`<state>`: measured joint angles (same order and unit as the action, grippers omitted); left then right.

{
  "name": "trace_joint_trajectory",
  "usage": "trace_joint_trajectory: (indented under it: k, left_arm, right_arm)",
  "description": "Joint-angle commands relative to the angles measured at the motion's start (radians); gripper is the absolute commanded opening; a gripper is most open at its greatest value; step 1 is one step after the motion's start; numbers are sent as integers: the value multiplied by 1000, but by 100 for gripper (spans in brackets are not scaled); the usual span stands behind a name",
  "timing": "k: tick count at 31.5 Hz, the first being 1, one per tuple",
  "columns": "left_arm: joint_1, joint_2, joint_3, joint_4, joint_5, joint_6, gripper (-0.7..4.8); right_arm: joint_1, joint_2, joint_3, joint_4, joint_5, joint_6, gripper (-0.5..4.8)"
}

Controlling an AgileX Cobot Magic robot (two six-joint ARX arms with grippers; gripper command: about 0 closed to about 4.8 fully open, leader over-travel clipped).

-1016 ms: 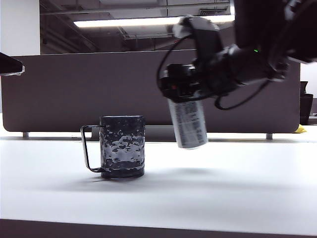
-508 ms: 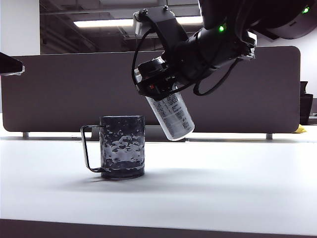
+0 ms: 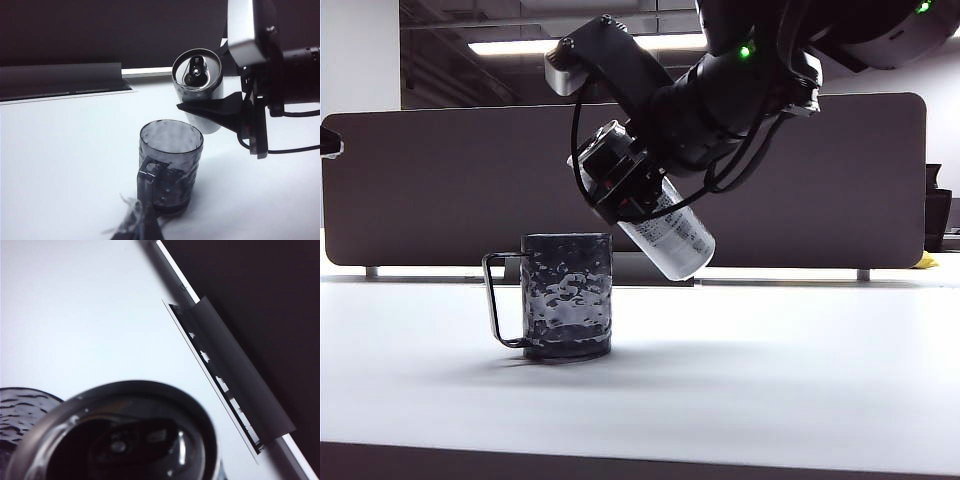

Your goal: Pick up the metal can, pour some water into the cup, then place the can back on the table.

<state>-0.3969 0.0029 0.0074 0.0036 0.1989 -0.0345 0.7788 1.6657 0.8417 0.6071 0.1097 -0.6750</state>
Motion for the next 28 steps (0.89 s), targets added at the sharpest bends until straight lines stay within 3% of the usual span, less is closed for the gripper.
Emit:
trace_joint_trajectory:
  k: [1, 28]
  left_arm:
    - [0, 1, 1, 11, 4, 1, -5]
    - [0, 1, 1, 12, 4, 1, -5]
  right_arm:
    - [2, -7, 11, 48, 4, -63, 260]
    - [16, -7, 75, -103, 38, -400, 260]
